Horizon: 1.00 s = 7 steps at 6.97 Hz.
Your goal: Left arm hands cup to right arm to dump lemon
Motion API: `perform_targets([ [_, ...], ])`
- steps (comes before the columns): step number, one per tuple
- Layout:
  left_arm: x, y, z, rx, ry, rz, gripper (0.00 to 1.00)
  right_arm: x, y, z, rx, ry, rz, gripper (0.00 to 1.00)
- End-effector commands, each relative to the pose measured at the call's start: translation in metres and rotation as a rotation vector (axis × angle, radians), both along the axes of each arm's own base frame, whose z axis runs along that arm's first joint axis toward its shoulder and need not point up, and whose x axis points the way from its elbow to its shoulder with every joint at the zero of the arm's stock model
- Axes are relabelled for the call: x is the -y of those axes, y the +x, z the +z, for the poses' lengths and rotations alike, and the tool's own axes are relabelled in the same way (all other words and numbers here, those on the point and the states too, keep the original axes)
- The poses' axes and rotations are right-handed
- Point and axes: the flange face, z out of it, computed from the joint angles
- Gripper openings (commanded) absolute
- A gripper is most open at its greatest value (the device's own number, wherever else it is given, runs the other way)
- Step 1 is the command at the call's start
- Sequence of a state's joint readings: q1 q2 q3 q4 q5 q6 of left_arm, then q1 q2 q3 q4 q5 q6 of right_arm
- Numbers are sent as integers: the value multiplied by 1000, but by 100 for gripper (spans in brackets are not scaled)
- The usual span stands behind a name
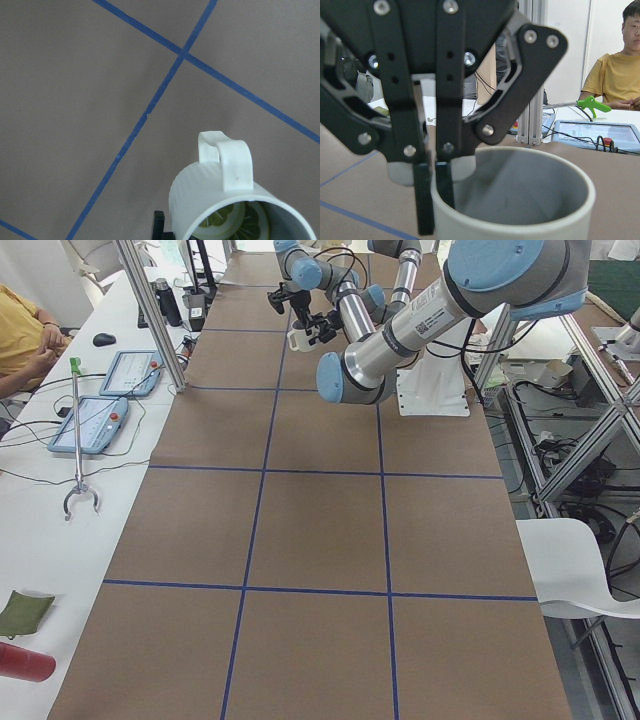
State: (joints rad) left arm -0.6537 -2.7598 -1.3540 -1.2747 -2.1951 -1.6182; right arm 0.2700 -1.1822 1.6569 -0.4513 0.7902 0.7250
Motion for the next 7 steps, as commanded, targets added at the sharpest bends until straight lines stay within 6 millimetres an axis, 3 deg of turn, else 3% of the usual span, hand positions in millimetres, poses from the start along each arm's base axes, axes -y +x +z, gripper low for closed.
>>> perform_targets([
  [1, -7, 1, -4, -9, 2, 3, 0, 0, -1, 0, -4, 1, 0, 98],
  [3, -8, 1, -4, -8, -1, 3, 0, 1, 0, 0, -4, 1, 2, 98],
  [4, -9, 1, -5, -11, 0, 4, 0, 2, 0, 0, -6, 0, 3, 93],
  [5, -10, -2, -5, -16, 4, 4, 0, 2, 1, 0, -4, 1, 3, 66],
  [6, -11, -2, -4, -17, 5, 2, 58, 2, 1, 1, -10, 1, 2, 43],
  [7, -15, -9, -15, -36, 19, 2, 100, 2, 1, 0, -8, 2, 2, 33],
])
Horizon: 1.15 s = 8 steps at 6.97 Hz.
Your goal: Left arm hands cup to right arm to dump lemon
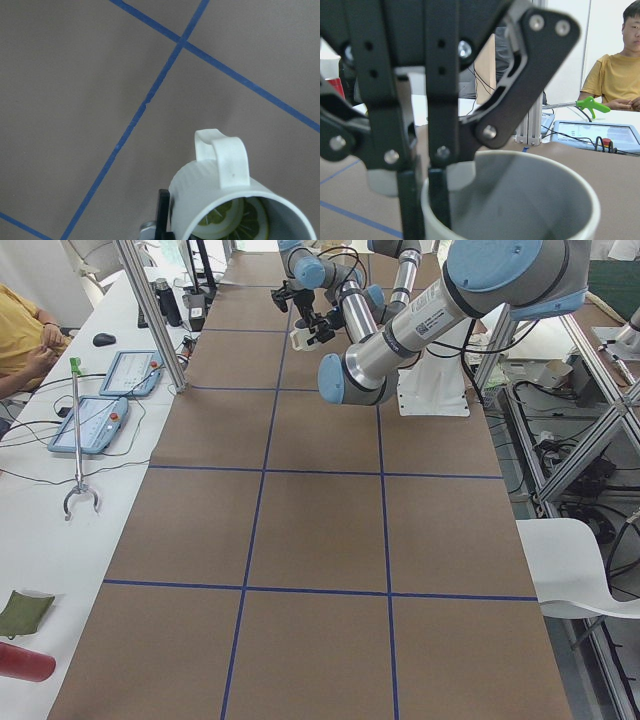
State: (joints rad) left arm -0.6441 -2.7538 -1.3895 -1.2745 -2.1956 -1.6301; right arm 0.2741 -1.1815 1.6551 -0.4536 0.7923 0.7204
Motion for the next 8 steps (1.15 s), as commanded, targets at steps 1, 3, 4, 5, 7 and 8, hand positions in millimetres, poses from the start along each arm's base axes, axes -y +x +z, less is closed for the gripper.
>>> perform_targets([
  [1, -5, -34, -26, -63, 48, -24, 100, 2, 1, 2, -8, 2, 1, 29],
  [3, 13, -78, -40, -95, 77, -83, 100, 4, 12, 10, 9, 2, 12, 22],
  [4, 17, -82, -39, -93, 75, -92, 100, 3, 31, 37, 35, 8, 21, 17],
  [5, 19, -85, -40, -95, 78, -96, 100, 13, 65, 75, 54, 11, 56, 18],
  [7, 20, -85, -36, -90, 75, -99, 100, 15, 145, 155, 81, 15, 111, 17],
  [8, 21, -84, -36, -88, 74, -100, 100, 12, 182, 191, 65, 0, 121, 15],
])
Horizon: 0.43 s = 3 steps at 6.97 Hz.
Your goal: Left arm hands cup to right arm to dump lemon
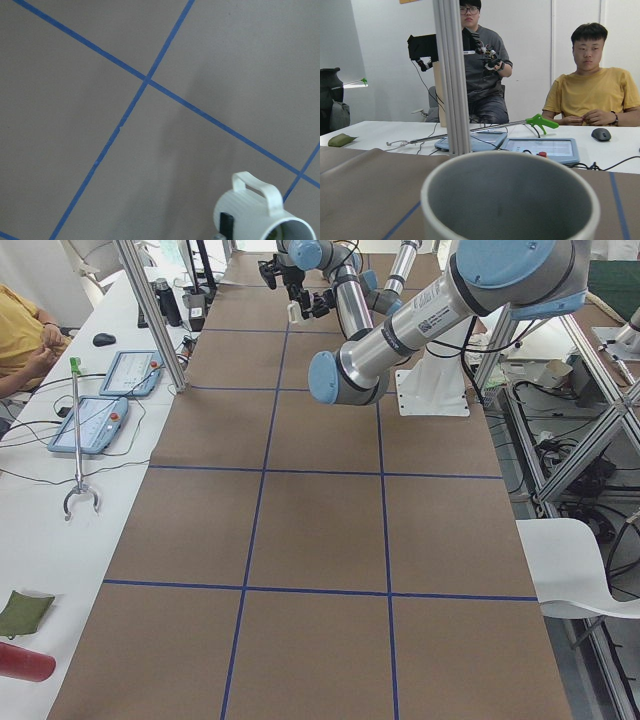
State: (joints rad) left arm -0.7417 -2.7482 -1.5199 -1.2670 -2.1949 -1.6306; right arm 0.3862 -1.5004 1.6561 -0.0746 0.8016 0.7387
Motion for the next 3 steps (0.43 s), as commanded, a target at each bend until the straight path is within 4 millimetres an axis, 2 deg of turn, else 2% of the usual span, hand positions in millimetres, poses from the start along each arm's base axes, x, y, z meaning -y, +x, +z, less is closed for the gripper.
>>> perform_targets([
  [1, 1, 0, 2, 4, 0, -2, 100, -3, 74, 70, 1, -57, 8, 15],
  [2, 2, 1, 3, 5, -2, -3, 100, 16, 103, 77, 17, -79, -6, 15],
  [3, 0, 2, 3, 6, -1, -1, 100, 28, 134, 92, 5, -107, -25, 15],
])
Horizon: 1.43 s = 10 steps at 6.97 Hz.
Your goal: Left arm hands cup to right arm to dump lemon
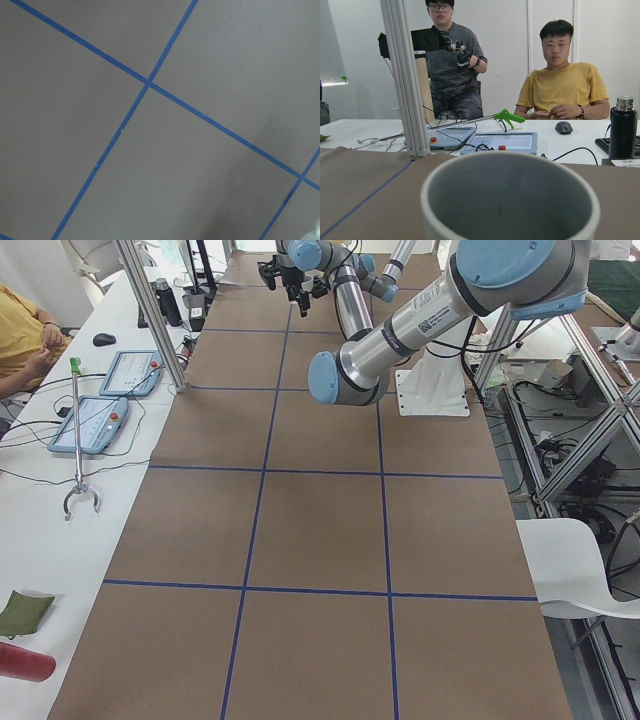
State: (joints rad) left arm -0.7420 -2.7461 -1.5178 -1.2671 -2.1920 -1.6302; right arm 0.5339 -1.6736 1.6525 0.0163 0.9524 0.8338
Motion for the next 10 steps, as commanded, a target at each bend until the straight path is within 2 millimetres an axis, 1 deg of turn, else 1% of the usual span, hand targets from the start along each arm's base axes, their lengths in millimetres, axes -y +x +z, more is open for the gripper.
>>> perform_targets([
  [1, -2, 2, 0, 1, -4, 2, 100, 28, 64, 28, 76, -96, -11, 18],
  [2, -2, 3, 0, 1, -10, 0, 100, 38, 87, 37, 150, -153, -40, 18],
  [3, -3, 4, -1, 1, -18, -7, 100, 36, 115, 65, 155, -227, -54, 18],
  [4, -4, 5, 0, 2, -21, -6, 100, 36, 140, 84, 228, -308, -51, 17],
  [5, -4, 6, 1, 3, -22, -5, 100, 22, 179, 99, 259, -332, -49, 18],
  [6, -4, 7, 1, 4, -21, -4, 100, -7, 215, 122, 276, -332, -37, 18],
  [7, -4, 8, 2, 5, -22, -4, 100, -42, 240, 151, 351, -355, -21, 17],
  [8, -3, 7, 3, 7, -22, -7, 100, -64, 254, 187, 468, -371, -13, 16],
  [9, -4, 8, 2, 6, -21, -5, 100, -84, 270, 214, 496, -374, 0, 17],
  [10, -6, 8, 1, 4, -19, -2, 100, -101, 285, 224, 540, -396, 31, 18],
])
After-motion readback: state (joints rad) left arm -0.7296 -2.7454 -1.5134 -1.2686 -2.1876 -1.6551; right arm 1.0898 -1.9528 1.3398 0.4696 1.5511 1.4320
